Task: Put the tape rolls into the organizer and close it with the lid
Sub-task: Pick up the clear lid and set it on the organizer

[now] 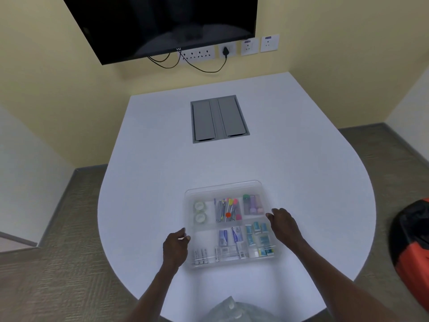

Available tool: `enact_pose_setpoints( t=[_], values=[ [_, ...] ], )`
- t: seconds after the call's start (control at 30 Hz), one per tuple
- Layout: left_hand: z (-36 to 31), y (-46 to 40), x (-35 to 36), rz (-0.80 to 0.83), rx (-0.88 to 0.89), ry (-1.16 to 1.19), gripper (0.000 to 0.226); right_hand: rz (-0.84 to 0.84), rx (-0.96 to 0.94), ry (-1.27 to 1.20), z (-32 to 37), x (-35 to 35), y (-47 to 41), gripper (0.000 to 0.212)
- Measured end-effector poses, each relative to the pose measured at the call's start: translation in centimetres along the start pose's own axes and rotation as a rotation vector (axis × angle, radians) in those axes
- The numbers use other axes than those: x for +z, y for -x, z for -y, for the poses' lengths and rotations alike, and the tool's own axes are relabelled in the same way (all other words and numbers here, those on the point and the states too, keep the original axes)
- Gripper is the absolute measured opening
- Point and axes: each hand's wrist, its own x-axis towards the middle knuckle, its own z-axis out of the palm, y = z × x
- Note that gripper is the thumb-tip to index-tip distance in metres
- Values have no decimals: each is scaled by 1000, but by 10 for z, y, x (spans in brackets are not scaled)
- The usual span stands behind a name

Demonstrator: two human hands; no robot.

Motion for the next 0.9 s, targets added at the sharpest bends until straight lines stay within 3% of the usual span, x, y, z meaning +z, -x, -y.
enact_pose_setpoints(
  t=[0.27,0.43,0.67,0.9],
  values=[
    [16,0,5,2,-5,-36,37,47,14,-10,-2,2,4,32],
    [15,2,9,-8,33,-65,23,50,42,-24,-3,3,11,31],
    [11,11,9,11,46,-120,38,134,104,-45,-7,3,14,27],
    [8,19,4,41,-12,-129,41,186,143,-214,-15,1,14,41]
  ],
)
